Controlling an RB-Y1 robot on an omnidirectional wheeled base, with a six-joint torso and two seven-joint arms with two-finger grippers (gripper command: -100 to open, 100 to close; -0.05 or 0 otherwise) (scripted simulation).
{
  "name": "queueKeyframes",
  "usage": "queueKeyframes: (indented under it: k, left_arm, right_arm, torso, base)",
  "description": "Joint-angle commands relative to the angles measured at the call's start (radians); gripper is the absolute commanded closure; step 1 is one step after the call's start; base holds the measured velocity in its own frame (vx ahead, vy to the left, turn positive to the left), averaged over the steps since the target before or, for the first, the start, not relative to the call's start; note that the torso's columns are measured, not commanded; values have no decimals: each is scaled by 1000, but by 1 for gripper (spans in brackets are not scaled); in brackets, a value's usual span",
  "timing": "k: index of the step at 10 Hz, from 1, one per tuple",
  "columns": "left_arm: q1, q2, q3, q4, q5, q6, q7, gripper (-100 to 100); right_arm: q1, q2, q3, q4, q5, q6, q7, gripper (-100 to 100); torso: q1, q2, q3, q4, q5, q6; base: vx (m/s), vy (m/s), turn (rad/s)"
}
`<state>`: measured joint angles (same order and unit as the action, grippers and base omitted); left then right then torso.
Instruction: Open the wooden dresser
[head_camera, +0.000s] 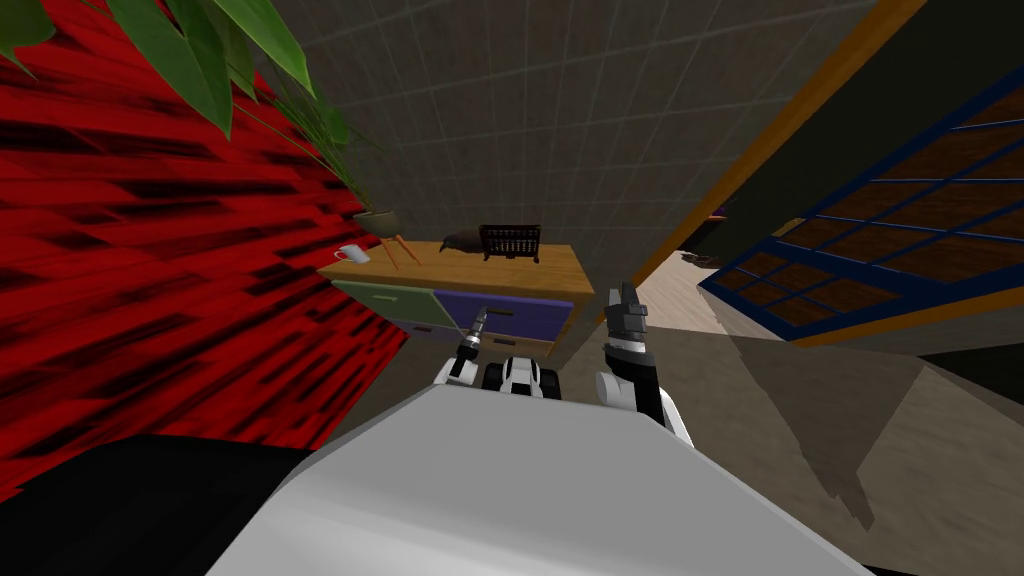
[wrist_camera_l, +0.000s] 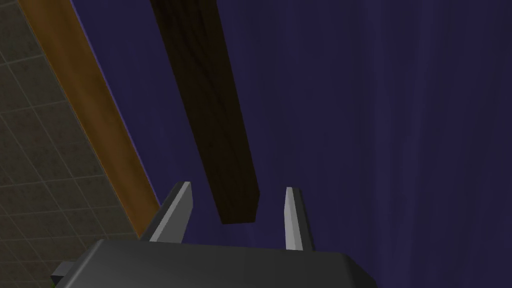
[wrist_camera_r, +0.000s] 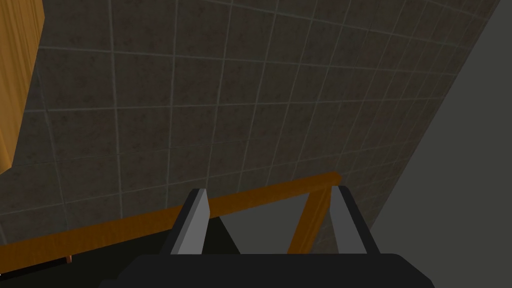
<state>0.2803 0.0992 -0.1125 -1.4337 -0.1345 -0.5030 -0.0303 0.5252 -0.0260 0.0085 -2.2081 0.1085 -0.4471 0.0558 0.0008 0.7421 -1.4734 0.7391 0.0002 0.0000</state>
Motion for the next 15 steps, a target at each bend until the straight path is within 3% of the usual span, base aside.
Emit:
queueKeyframes:
  k: [1,4,5,8,10,11,12,15]
  left_arm:
    - [20,6,-8,-27,-3,7,5,100]
    - [31,9,-13,-41,-4,10,7,100]
    - [20,11,-8,-23,0,5,7,-100]
    - [3,5,-1,6,6,0,7,-100]
    - [-4,9,0,-21,6,32,11,-100]
    - [-2,10,0,-9,6,16,10,-100]
    - [-3,10,0,-11,6,20,11,100]
    - [24,19,-11,-46,3,28,18,100]
  right_arm:
    - [0,0,0,0,0,0,0,0]
    - [0,0,0,0,0,0,0,0]
    - [0,0,0,0,0,0,0,0]
    - [1,0,0,0,0,0,0,0]
    - [0,0,0,0,0,0,0,0]
    - [0,0,0,0,0,0,0,0]
    - [0,0,0,0,0,0,0,0]
    - [0,0,0,0,0,0,0,0]
  torso:
    - [1,3,2,0,0,0]
    - [-3,-4,-3,-1,-1,0]
    - [-2,-10,-6,-2,-1,0]
    - [1,-11,-7,-3,0,0]
    - [-1,1,0,0,0,0]
    - [-2,1,1,1,-1,0]
    - [-2,1,1,0,-1,0]
    - [0,4,2,-1,0,-1]
  base:
    - [-209,26,19]
    - [-157,-8,12]
    - [77,-22,-26]
    - [173,6,-12]
    - [96,2,-14]
    - [56,-5,-6]
    - [11,-1,2]
    - [-168,8,20]
